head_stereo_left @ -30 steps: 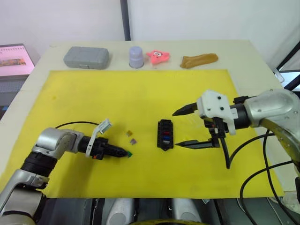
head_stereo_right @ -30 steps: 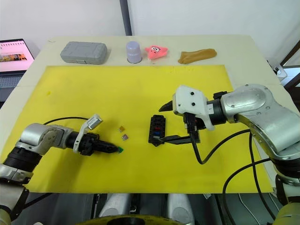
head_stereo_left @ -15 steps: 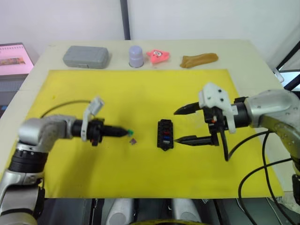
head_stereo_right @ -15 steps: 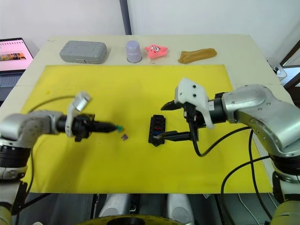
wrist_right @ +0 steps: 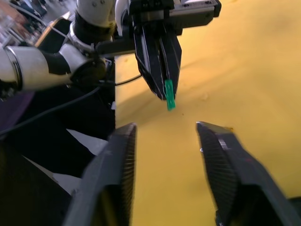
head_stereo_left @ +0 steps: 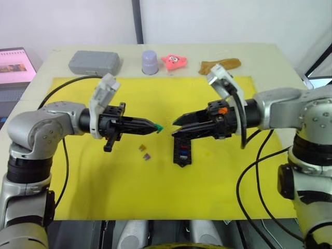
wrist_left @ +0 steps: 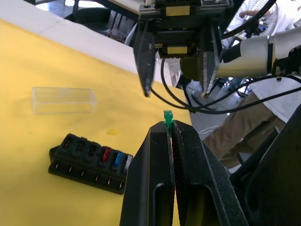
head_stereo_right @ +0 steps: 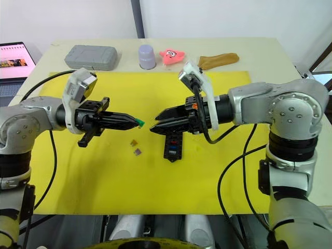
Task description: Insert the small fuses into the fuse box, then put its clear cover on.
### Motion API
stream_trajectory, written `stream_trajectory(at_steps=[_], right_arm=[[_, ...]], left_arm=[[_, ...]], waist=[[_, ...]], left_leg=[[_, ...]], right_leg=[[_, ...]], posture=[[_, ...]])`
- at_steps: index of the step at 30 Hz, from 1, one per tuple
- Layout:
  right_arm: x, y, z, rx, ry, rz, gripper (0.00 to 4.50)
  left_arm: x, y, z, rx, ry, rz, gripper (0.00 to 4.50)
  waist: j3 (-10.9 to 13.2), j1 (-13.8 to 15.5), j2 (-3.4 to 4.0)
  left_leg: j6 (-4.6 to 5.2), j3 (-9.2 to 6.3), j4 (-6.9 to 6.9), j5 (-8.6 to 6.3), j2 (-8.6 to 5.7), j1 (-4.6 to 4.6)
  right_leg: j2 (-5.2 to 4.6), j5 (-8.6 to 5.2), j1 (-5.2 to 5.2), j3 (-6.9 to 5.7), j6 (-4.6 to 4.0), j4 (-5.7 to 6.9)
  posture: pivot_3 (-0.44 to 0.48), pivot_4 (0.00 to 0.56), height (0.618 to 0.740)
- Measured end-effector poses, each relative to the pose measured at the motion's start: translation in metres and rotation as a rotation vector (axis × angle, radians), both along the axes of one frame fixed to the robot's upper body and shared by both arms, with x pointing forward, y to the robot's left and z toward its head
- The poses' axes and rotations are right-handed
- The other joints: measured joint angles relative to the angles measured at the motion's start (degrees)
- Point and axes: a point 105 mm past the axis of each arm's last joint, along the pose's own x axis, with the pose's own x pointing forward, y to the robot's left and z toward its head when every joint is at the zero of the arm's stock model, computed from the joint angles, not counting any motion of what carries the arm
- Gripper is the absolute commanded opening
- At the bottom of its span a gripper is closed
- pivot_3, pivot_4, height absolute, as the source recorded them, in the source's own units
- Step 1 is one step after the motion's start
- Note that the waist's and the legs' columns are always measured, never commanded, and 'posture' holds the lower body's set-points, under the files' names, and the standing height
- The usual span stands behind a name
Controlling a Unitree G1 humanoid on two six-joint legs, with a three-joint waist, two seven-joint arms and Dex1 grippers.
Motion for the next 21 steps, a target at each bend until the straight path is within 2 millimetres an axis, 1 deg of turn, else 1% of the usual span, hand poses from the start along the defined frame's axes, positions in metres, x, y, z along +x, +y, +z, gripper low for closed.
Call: stream_trajectory(at_steps=[6,21], right_arm=[[0.004,0.005,0.001,0.028,0.038,-0.014,2.29],[0.002,0.016,-0.004,0.009,0.060,-0.008,2.29]], left_arm=[[0.001,-0.001,0.002,-0.005,-0.023,0.002,0.00],[0.002,-0.004,-0.001,0.002,-0.025,-0.002,0.00]], waist=[[0.0,-0.1,0.00],[0.0,-0.2,0.00]], left_leg=[[0.00,0.01,0.00,0.00,0.00,0.00],[0.01,0.01,-0.01,0.00,0.01,0.00]], right_leg=[[0.04,0.00,-0.01,-0.02,0.00,0.00],[0.08,0.00,-0.01,-0.05,0.00,0.01]], posture=[[0.000,0.150,0.740],[0.000,0.150,0.740]])
